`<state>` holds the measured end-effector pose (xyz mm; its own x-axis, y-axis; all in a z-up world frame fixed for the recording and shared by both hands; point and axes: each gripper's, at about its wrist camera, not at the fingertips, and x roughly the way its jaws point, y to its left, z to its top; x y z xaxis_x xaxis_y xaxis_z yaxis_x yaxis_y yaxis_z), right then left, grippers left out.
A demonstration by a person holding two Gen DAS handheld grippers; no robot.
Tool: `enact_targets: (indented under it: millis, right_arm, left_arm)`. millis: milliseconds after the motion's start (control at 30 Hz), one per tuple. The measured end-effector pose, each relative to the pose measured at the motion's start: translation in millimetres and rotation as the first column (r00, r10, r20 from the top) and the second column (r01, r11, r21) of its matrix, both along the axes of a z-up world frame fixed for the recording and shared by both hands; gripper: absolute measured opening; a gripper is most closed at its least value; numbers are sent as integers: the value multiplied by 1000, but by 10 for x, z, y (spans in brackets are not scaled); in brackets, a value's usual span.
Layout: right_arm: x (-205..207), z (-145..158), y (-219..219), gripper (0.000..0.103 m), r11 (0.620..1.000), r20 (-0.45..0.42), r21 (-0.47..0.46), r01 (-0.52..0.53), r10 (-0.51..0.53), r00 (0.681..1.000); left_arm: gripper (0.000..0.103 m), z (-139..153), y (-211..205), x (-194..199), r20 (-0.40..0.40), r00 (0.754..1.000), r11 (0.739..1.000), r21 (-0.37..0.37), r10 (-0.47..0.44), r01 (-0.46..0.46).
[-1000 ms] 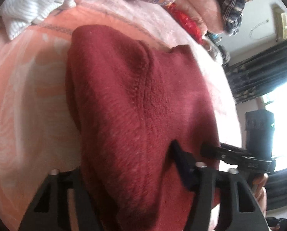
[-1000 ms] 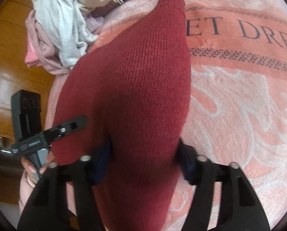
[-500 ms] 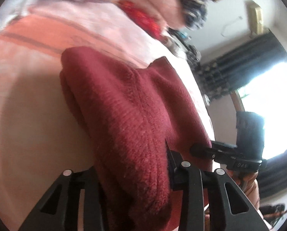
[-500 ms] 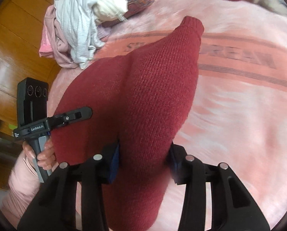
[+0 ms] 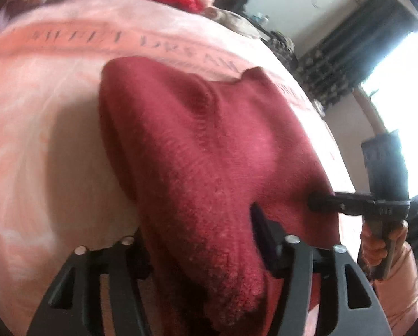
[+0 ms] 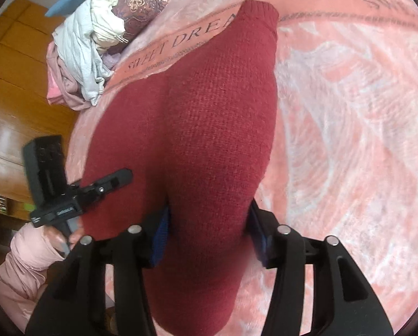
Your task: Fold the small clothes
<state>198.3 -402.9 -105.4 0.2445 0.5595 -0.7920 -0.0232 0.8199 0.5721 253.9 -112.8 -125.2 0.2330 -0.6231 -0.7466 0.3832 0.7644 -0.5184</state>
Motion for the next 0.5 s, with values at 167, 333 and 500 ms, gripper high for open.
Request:
enact_targets:
  millis: [167, 333, 500]
  right_arm:
    - [-283, 58, -31, 71, 1000, -24, 13, 1, -1, 1000]
    - [-628, -53, -3, 59, 1000, -67, 2, -2, 2, 998]
    - [-661, -207, 60, 54, 999, -66, -37, 33, -35, 997]
  left_arm:
    - [79, 45, 143, -83, -50, 998, 999, -7, 42, -42]
    - [82, -80, 344, -277, -80, 995, 998, -23, 63, -65]
    - [81, -131, 222, -433, 60, 998, 996, 83, 34, -39]
